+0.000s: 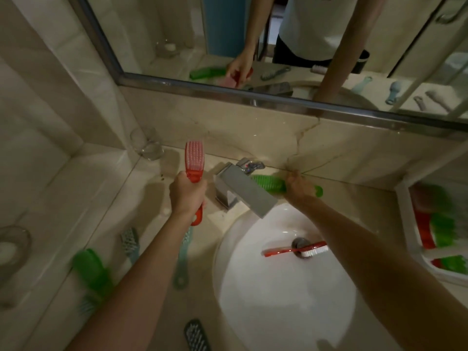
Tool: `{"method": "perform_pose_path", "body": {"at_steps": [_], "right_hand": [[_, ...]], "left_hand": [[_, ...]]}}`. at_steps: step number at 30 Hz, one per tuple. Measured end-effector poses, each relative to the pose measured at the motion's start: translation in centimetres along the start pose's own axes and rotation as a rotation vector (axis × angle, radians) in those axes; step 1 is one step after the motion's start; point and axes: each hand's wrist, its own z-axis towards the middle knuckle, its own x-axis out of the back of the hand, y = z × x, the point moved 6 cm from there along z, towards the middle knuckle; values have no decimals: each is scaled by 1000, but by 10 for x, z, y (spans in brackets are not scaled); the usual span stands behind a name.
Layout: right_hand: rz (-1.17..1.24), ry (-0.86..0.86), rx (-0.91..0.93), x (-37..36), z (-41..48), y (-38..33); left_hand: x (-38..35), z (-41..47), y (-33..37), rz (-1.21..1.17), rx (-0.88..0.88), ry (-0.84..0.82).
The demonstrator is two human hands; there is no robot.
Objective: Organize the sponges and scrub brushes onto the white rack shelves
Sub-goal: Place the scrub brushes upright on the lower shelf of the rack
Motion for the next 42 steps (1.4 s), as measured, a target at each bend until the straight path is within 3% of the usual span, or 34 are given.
{"method": "perform_pose_path", "body": {"at_steps": [6, 14, 26, 32, 35, 39, 42], "right_hand": [[-13, 35, -58, 3, -26, 11], [556, 101, -301, 23, -119, 31], [791, 254, -603, 2, -311, 121], [882, 389, -753, -3, -362, 211], [915, 403, -773, 1, -372, 266], [893, 340, -735, 7, -362, 329], [867, 279, -697, 13, -349, 360]], "left_hand": [[7, -19, 2, 3, -16, -4], [35, -88, 18, -62, -191, -12], [-82, -253, 23, 99, -515, -641], [-177, -335, 47, 231, -575, -818], [-226, -373, 64, 248, -559, -825], [-279, -403, 98, 344, -636, -638], [-311, -405, 122, 311, -561, -585]]}}
